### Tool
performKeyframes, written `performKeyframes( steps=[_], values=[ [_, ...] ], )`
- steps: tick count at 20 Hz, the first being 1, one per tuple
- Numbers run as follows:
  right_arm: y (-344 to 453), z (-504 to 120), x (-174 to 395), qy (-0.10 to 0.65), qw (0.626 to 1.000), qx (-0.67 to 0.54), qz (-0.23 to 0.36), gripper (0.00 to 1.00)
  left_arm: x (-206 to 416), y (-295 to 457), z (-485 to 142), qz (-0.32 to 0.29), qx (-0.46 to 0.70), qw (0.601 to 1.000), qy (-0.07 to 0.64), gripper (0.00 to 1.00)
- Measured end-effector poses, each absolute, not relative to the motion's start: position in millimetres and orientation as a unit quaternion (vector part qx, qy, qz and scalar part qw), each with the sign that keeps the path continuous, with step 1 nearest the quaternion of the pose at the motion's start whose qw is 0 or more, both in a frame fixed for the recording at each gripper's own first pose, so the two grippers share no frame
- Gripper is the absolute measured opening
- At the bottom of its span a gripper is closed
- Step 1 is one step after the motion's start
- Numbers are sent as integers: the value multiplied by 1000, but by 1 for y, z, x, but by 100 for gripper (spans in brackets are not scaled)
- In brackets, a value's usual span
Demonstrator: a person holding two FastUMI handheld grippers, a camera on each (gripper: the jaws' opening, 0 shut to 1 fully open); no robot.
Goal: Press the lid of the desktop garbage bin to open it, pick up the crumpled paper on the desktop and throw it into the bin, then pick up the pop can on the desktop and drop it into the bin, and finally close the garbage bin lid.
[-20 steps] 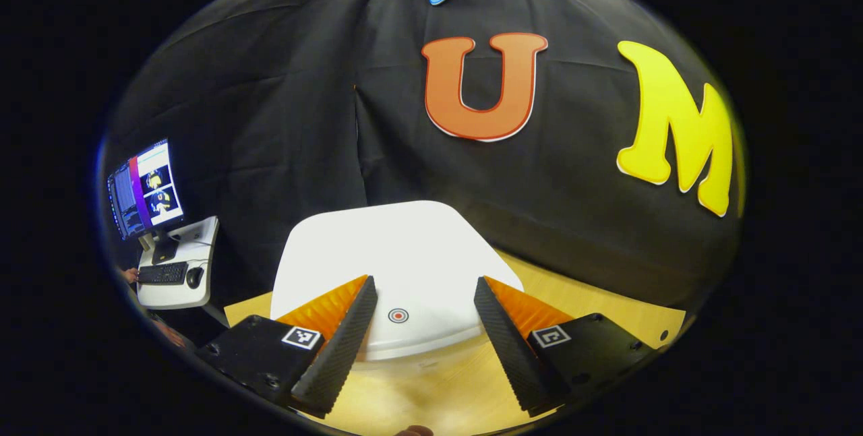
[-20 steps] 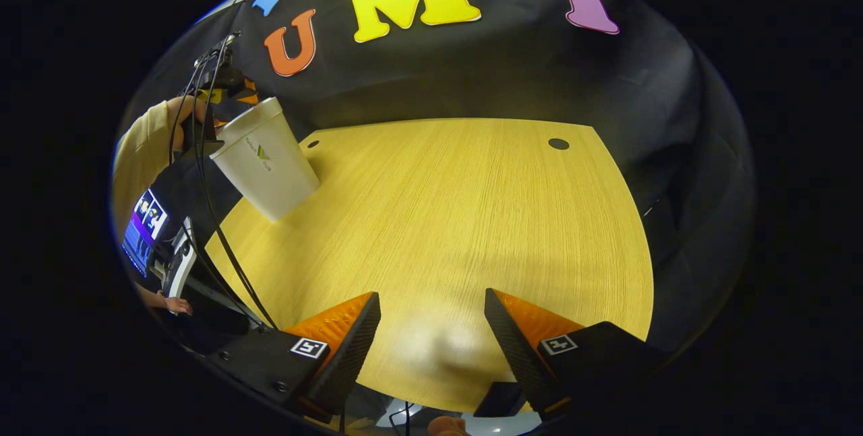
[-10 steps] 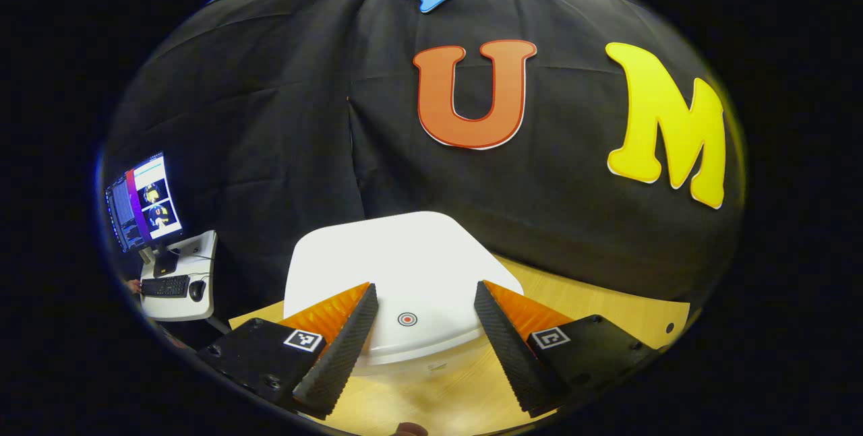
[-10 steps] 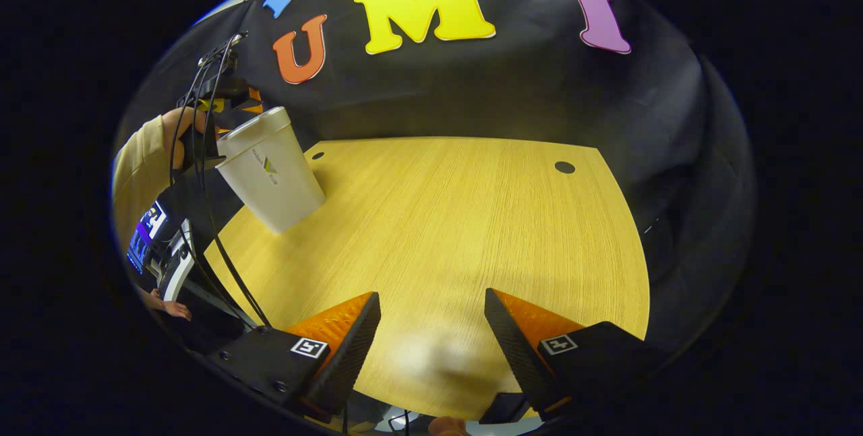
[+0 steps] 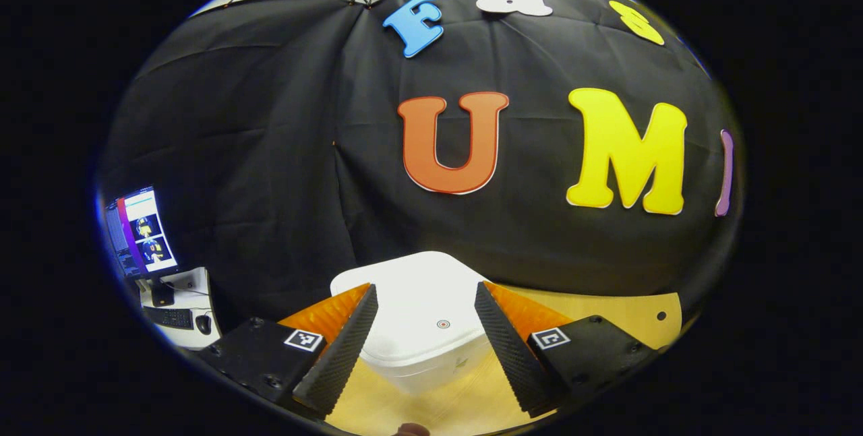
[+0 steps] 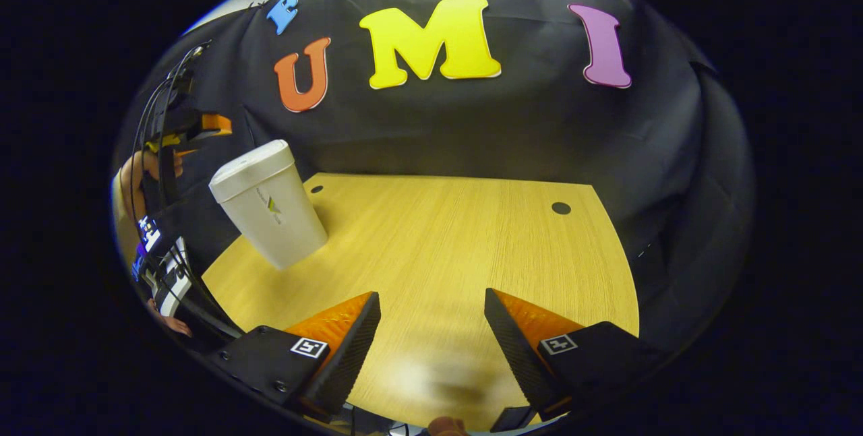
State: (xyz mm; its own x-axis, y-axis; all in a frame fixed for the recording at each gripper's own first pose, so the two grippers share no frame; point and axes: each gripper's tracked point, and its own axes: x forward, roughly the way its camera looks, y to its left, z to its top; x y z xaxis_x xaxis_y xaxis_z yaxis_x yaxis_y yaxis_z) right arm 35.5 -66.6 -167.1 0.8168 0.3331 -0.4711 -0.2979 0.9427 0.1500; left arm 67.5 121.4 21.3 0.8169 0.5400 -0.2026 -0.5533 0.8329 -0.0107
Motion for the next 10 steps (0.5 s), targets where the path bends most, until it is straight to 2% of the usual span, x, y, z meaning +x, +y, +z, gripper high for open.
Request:
performKeyframes(
  steps=[5, 6, 7, 10],
  values=[
    [-53, -110, 39, 183, 970, 36, 156, 96, 48, 74, 18, 218, -40, 971, 93, 96],
    [-48, -100, 38, 173, 971, 36, 159, 98, 45, 62, 14, 200, -34, 974, 100, 100],
    [-47, -93, 38, 166, 973, 34, 158, 98, 42, 51, 12, 188, -24, 976, 104, 96],
    [-50, -65, 36, 136, 980, 39, 139, 98, 34, 24, 4, 149, -5, 982, 114, 96]
  ],
)
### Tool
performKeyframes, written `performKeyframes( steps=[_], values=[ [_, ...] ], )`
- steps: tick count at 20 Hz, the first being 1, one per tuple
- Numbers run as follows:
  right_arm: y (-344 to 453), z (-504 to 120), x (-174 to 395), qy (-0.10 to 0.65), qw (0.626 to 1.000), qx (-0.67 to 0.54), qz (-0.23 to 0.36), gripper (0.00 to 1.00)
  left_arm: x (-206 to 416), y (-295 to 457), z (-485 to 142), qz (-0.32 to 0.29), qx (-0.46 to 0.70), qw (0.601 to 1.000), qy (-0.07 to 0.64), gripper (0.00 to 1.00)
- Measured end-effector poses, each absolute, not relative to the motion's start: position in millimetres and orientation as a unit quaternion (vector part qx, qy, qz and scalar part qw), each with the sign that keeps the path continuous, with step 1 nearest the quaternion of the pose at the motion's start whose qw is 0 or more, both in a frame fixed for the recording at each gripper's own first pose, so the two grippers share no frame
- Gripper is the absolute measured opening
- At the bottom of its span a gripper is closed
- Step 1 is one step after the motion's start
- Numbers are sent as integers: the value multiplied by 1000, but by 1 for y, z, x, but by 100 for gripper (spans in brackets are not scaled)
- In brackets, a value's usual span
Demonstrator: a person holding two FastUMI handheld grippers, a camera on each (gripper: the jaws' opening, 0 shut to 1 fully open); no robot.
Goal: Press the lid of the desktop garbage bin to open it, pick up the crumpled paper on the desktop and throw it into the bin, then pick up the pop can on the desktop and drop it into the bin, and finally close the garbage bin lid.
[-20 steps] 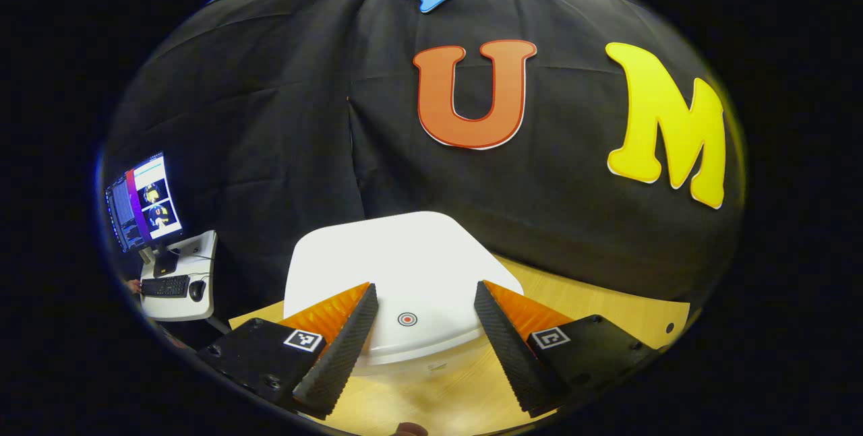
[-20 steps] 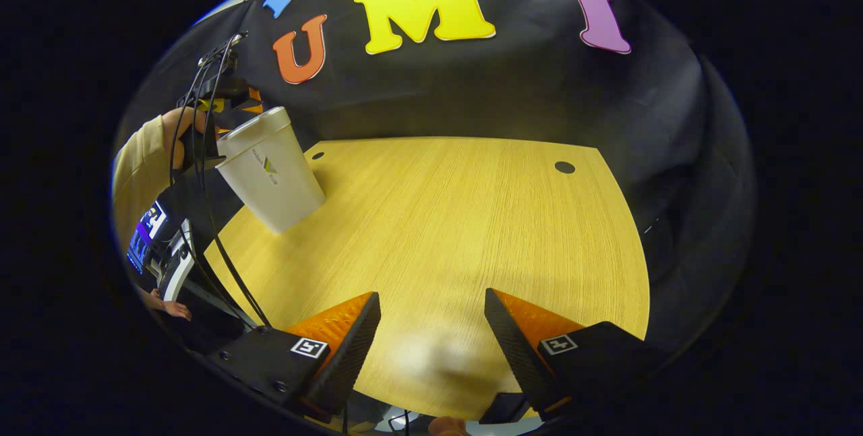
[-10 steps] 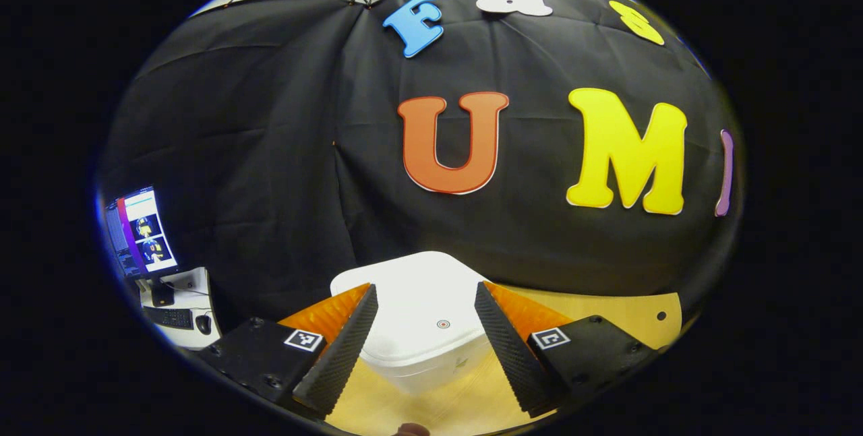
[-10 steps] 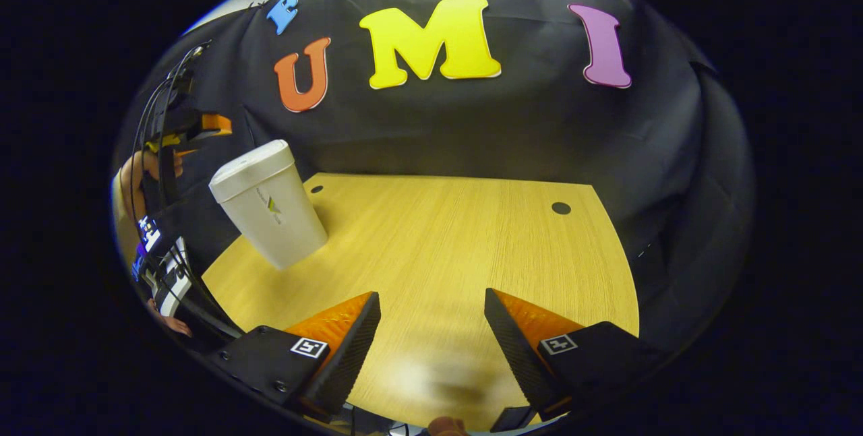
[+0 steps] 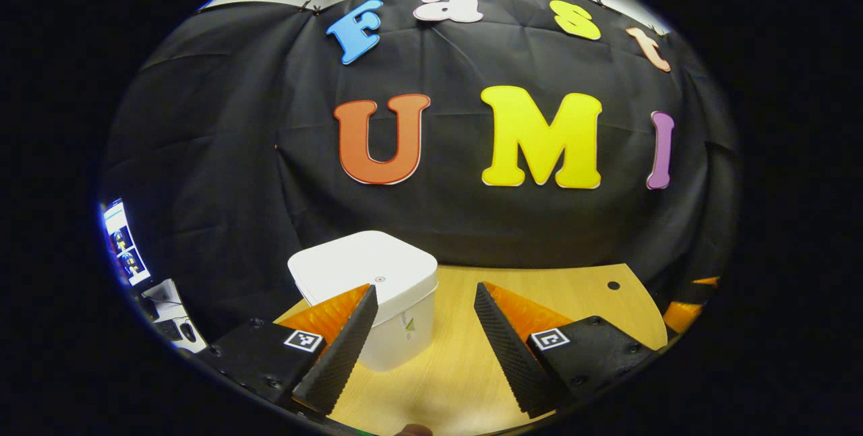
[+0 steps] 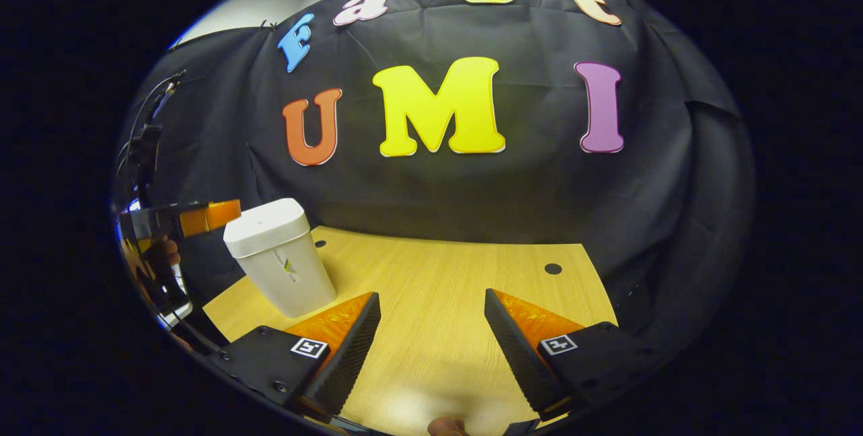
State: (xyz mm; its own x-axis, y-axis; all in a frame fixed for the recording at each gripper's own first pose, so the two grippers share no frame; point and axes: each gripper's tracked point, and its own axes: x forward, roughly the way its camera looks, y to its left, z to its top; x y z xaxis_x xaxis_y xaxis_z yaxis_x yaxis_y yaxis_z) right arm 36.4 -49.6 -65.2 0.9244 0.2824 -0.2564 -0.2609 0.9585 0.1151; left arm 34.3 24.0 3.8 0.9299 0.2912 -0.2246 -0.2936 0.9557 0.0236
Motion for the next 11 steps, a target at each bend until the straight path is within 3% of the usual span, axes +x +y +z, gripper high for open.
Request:
performKeyframes(
  steps=[5, 11],
  values=[
    [-67, -34, 30, 67, 995, 11, 71, 98, 40, -13, 5, 89, 1, 992, 92, 95],
    [-70, -33, 31, 55, 998, 23, 30, 98, 35, -21, -5, 58, 15, 994, 94, 96]
  ],
)
